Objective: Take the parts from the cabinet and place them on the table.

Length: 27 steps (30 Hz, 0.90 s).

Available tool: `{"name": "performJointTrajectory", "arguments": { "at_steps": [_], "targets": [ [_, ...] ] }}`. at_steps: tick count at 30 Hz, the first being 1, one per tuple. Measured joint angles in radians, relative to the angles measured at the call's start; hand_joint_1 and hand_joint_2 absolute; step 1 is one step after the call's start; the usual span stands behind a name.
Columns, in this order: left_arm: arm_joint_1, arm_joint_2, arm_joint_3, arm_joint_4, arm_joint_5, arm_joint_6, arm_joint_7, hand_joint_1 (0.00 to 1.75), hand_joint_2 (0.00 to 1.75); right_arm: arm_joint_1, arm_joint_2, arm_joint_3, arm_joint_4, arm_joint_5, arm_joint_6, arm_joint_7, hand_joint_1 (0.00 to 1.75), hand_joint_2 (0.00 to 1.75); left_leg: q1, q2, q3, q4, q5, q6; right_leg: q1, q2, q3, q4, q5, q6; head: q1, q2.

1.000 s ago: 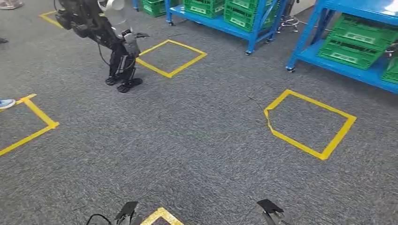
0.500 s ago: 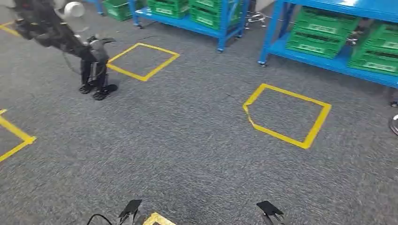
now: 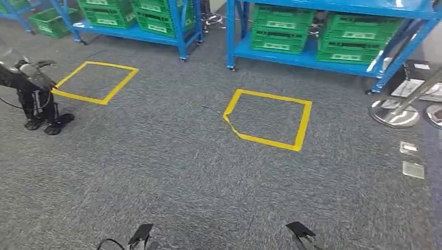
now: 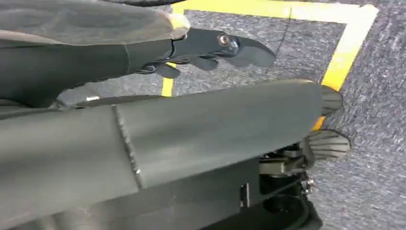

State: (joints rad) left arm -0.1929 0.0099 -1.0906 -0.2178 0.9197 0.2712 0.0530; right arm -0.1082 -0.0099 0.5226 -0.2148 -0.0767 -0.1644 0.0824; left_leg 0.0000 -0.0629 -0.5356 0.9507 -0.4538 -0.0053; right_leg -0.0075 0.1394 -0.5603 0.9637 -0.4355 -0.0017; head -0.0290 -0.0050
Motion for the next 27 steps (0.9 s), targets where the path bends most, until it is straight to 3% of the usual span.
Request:
{"name": "performJointTrajectory", "arguments": {
  "at_steps": [1,2,3,4,5,6,7,8,9,10,11,12,13,14,15,17,18,19,20,22,23,24,25,27],
  "targets": [
    [-0.001,0.000,0.000,0.000,0.000,0.000,0.000,0.00,0.00,0.003,0.000,0.000,0.000,0.000,0.000,0.000,0.00,0.00,0.000,0.010,0.002,-0.003,0.002,0.004,-0.001,0.011,-0.002,-0.004,0.003,0.007,0.000,0.000],
    [-0.002,-0.006,0.000,0.000,0.000,0.000,0.000,0.00,0.00,0.004,-0.005,0.000,0.001,0.000,0.000,0.000,0.00,0.00,0.011,0.028,0.007,-0.019,0.008,0.011,0.005,0.011,-0.002,-0.001,0.001,0.011,-0.003,0.000],
    [-0.002,-0.004,0.000,0.000,0.000,0.002,0.000,0.00,0.00,0.004,-0.002,0.000,0.001,0.000,0.000,0.001,0.00,0.00,0.011,0.039,0.012,-0.026,0.010,0.015,0.011,-0.054,-0.011,0.025,-0.022,0.017,0.004,0.000],
    [-0.001,-0.004,0.000,0.000,0.000,0.000,0.000,0.00,0.00,0.003,-0.002,0.001,0.001,0.000,0.001,0.001,0.00,0.00,0.010,0.050,0.015,-0.029,0.010,0.019,0.009,-0.095,-0.038,0.086,-0.062,0.022,0.019,0.000],
    [0.000,-0.005,0.000,0.000,0.000,0.000,0.000,0.00,0.00,0.000,-0.002,0.001,0.001,0.000,0.001,0.000,0.00,0.00,0.008,0.064,0.015,-0.028,0.009,0.020,0.006,-0.118,-0.075,0.167,-0.104,0.027,0.020,0.000],
    [0.003,-0.005,0.000,0.001,0.000,0.000,0.000,0.00,0.00,-0.002,-0.002,0.001,0.001,0.000,0.001,0.000,0.00,0.00,0.007,0.079,0.017,-0.028,0.006,0.021,0.002,-0.128,-0.117,0.258,-0.143,0.031,0.022,0.000],
    [0.004,-0.005,0.000,0.001,0.000,0.000,0.000,0.00,0.00,-0.001,-0.002,0.001,0.001,0.000,0.001,0.000,0.00,0.00,0.007,0.093,0.018,-0.027,0.004,0.021,-0.002,-0.131,-0.144,0.315,-0.159,0.036,0.022,0.000],
    [0.004,-0.005,0.000,0.000,0.000,0.000,0.000,0.00,0.00,0.000,-0.002,0.001,0.001,0.000,0.001,0.001,0.00,0.00,0.008,0.104,0.020,-0.027,0.001,0.020,-0.006,-0.134,-0.148,0.323,-0.149,0.041,0.023,0.000],
    [0.004,-0.005,0.000,0.000,0.000,0.000,0.000,0.00,0.00,0.003,-0.002,0.001,0.002,0.000,0.001,0.001,0.00,0.00,0.008,0.114,0.025,-0.027,-0.002,0.017,-0.009,-0.137,-0.127,0.279,-0.116,0.043,0.024,0.000],
    [0.003,-0.006,0.000,0.000,0.000,0.000,0.000,0.00,0.00,0.003,-0.002,0.001,0.002,0.000,0.001,0.001,0.00,0.00,0.010,0.125,0.031,-0.026,-0.007,0.014,-0.011,-0.144,-0.081,0.194,-0.067,0.044,0.026,0.000],
    [0.003,-0.006,0.000,0.000,0.000,0.000,0.000,0.00,0.00,0.003,-0.002,0.001,0.002,0.000,0.001,0.001,0.00,0.00,0.011,0.135,0.040,-0.024,-0.013,0.009,-0.012,-0.165,-0.021,0.079,-0.014,0.044,0.027,0.000],
    [0.003,-0.006,0.000,0.001,0.000,0.000,0.000,0.00,0.00,0.001,-0.002,0.001,0.002,0.000,0.000,0.000,0.00,0.00,0.009,0.145,0.046,-0.024,-0.019,0.002,-0.008,-0.210,0.013,0.004,-0.005,0.045,0.029,0.000],
    [0.002,-0.006,0.000,0.001,0.000,0.000,0.000,0.00,0.00,-0.002,-0.002,0.001,0.002,0.000,0.000,0.000,0.00,0.00,0.002,0.153,0.046,-0.018,-0.022,-0.004,0.004,-0.207,0.017,-0.003,-0.011,0.034,0.032,0.000],
    [0.001,-0.005,0.000,0.000,0.000,0.000,0.000,0.00,0.00,-0.002,-0.002,0.001,0.002,0.000,0.000,0.000,0.00,0.00,0.002,0.160,0.046,-0.018,-0.022,-0.007,0.001,-0.194,0.014,-0.001,-0.011,0.023,0.027,0.000],
    [0.000,-0.006,0.000,0.000,0.000,0.000,0.000,0.00,0.00,0.000,-0.002,0.001,0.002,0.000,0.000,0.000,0.00,0.00,0.002,0.168,0.049,-0.019,-0.023,-0.010,0.004,-0.185,0.012,0.001,-0.013,0.018,0.023,0.000],
    [-0.004,-0.007,0.000,0.000,0.000,0.000,0.000,0.00,0.00,0.003,-0.002,0.001,0.002,0.000,0.000,0.001,0.00,0.00,0.004,0.189,0.057,-0.022,-0.028,-0.023,0.005,-0.161,0.013,-0.004,-0.010,0.002,0.026,0.000],
    [-0.005,-0.007,0.000,0.000,0.000,0.000,0.000,0.00,0.00,0.003,-0.002,0.001,0.002,0.000,0.000,0.001,0.00,0.00,0.011,0.142,0.049,0.002,-0.048,-0.033,-0.001,-0.151,0.017,-0.010,-0.006,-0.004,0.023,0.000],
    [-0.005,-0.007,0.000,0.000,0.000,0.000,0.000,0.00,0.00,0.000,-0.002,0.001,0.002,0.000,0.001,0.000,0.00,0.00,0.010,0.098,0.018,0.063,-0.085,-0.035,-0.003,-0.144,0.016,-0.011,-0.005,-0.010,0.016,0.000],
    [-0.003,-0.007,0.000,0.000,0.000,0.000,0.000,0.00,0.00,-0.003,-0.002,0.000,0.002,0.000,0.000,0.000,0.00,0.00,0.011,0.079,-0.024,0.150,-0.127,-0.037,-0.002,-0.134,0.014,-0.011,-0.004,-0.013,0.010,0.000],
    [0.003,-0.005,0.000,0.000,0.001,0.000,0.000,0.00,0.00,-0.004,-0.002,0.000,0.002,0.000,-0.012,-0.002,0.00,0.00,0.011,0.070,-0.105,0.309,-0.184,-0.037,0.001,-0.118,0.013,-0.010,-0.005,-0.017,0.003,0.000],
    [0.006,-0.005,0.000,0.000,0.002,0.000,-0.001,0.00,0.00,-0.003,-0.002,0.000,0.002,-0.005,-0.018,-0.002,0.00,0.00,0.010,0.069,-0.127,0.337,-0.179,-0.035,0.002,-0.106,0.014,-0.010,-0.005,-0.017,0.000,0.000],
    [0.007,-0.005,0.000,0.000,0.002,0.000,-0.003,0.00,0.00,-0.001,-0.002,0.000,0.002,-0.005,-0.018,-0.004,0.00,0.00,0.010,0.069,-0.121,0.308,-0.147,-0.032,0.002,-0.097,0.015,-0.010,-0.005,-0.017,-0.002,0.000],
    [0.006,-0.005,0.000,0.000,0.002,-0.001,-0.005,0.00,0.00,-0.001,-0.002,0.000,0.002,-0.005,-0.016,-0.005,0.00,0.00,0.009,0.069,-0.093,0.233,-0.097,-0.027,0.002,-0.088,0.017,-0.010,-0.005,-0.017,-0.005,0.000],
    [0.003,-0.004,0.000,0.000,0.002,-0.001,-0.008,0.00,0.00,-0.002,-0.002,0.000,0.002,-0.004,-0.015,-0.008,0.00,0.00,0.007,0.057,-0.009,0.039,-0.001,-0.012,0.002,-0.076,0.022,-0.010,-0.006,-0.015,-0.011,0.000]
  ]
}}
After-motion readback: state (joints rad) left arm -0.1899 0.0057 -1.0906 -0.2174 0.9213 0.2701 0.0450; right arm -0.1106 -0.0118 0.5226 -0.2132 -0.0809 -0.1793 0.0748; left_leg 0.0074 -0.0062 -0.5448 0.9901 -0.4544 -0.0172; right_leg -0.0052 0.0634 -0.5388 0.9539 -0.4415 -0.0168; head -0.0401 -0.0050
